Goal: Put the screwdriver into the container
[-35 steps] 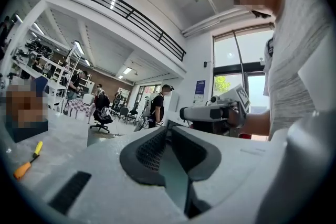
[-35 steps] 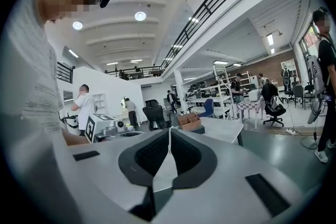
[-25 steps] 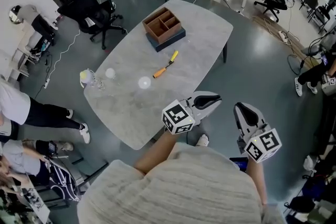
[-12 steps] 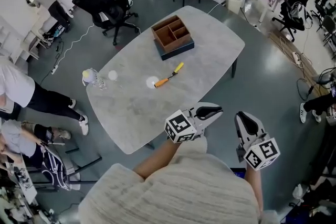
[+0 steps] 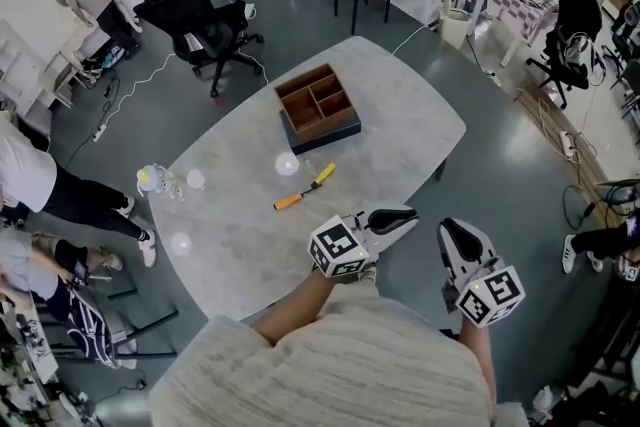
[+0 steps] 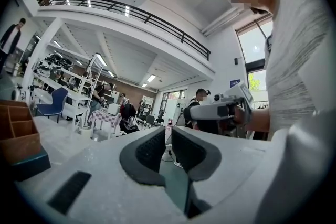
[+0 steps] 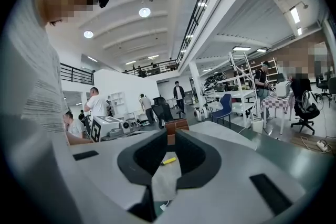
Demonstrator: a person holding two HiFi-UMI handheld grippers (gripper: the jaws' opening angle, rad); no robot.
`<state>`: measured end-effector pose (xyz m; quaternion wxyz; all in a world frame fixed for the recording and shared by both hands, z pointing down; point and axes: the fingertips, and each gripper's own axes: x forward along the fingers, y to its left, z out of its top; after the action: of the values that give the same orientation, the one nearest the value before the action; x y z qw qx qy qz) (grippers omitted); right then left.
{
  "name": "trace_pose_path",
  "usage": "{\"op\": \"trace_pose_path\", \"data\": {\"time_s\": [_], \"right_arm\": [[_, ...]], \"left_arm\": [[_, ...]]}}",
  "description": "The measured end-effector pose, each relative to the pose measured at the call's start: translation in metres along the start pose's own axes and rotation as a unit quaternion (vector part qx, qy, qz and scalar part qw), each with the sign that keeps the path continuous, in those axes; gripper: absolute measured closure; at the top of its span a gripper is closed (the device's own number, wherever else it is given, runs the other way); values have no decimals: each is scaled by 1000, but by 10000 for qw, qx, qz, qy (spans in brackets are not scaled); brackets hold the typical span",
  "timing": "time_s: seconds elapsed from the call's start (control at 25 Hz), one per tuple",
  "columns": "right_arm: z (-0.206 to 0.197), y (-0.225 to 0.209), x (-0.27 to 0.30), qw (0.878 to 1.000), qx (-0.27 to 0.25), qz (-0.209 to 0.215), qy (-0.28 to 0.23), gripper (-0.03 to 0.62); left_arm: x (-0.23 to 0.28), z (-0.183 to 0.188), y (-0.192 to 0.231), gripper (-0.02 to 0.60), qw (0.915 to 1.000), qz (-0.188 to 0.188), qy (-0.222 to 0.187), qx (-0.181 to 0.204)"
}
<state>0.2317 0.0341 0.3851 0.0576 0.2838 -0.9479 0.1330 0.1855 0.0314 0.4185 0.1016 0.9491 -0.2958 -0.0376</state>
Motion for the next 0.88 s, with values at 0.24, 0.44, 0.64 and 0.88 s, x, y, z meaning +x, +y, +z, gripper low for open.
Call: {"op": "trace_pose_path", "data": {"time_s": [0.24, 0.44, 0.64, 0.88], "right_arm": [[37, -55, 63, 9996, -142, 224, 96, 580], [63, -72, 121, 9969, -363, 672, 163, 580], [63, -73, 180, 9904, -539, 1218, 365, 580], [59, -68, 235, 9722, -691, 2143, 652, 580]], "left_arm": [[19, 31, 76, 535, 9996, 269, -101, 75], [4, 49, 134, 535, 9963, 797, -318, 3], [-25, 51, 170, 535, 9880, 1460, -491, -96], [-43, 50, 204, 535, 9720, 2294, -497, -88]]}}
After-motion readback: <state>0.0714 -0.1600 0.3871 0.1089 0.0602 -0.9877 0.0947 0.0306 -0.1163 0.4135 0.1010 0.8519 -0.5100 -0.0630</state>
